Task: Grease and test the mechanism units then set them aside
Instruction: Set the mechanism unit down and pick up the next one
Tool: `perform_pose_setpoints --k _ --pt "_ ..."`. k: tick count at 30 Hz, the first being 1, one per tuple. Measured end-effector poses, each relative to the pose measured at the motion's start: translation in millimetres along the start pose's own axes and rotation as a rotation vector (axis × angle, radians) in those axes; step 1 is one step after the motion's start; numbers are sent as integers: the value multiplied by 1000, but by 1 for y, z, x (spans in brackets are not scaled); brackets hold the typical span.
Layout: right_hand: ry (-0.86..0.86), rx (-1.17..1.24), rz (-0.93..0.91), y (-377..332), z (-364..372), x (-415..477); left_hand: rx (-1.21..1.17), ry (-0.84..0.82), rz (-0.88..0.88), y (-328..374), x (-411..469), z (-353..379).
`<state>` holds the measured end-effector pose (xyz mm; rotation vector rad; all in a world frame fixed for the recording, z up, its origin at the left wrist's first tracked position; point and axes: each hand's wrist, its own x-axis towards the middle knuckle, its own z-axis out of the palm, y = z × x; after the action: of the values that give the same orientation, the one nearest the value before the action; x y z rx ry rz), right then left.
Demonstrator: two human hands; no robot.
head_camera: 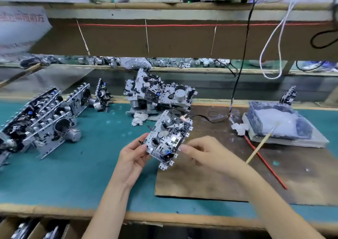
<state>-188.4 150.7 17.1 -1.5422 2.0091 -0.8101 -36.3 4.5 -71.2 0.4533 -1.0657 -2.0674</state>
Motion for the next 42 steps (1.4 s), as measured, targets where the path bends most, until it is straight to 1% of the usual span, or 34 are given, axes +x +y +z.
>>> perform_pose_setpoints --k 3,4,5,7,9,11,14,17,21,22,24,27,33,35,37,40,42 --pt "266 -448 161 17 -27 -13 29 -3 -15 -1 1 1" --pt "286 -566 245 23 -34 -18 23 -8 -15 -3 2 -1" --pt "262 -649 338 28 -40 -22 21 0 -14 -2 2 0" --pt "162 -732 488 38 -47 -28 23 4 -11 -2 2 0" --pt "88 -732 584 48 -51 -31 26 5 -14 -1 2 0" --pt "46 -676 633 57 -55 -31 30 15 -16 -1 2 1" --pt "42 -575 629 73 -61 -32 38 30 -17 -1 2 2" --pt "83 -576 599 84 -65 -34 43 33 -20 0 1 3" --pt "-13 -580 646 86 -63 -35 45 35 -21 1 -1 4" --pt "-7 -572 641 86 -64 -36 43 37 -21 1 -1 5" --pt "87 -553 599 85 -68 -38 37 40 -24 2 -1 5" --pt "306 -536 508 84 -79 -39 43 42 -32 2 0 6" --pt "506 -515 515 93 -88 -23 53 45 -36 2 -1 5" --pt "606 -511 454 91 -87 -21 58 48 -35 2 -1 5" --pt "715 -451 308 81 -83 -23 60 54 -36 2 -1 5" --pt "857 -172 -44 46 -71 -26 71 58 -38 3 -1 6" --pt "826 -53 -253 18 -60 -28 76 58 -36 4 -3 7"
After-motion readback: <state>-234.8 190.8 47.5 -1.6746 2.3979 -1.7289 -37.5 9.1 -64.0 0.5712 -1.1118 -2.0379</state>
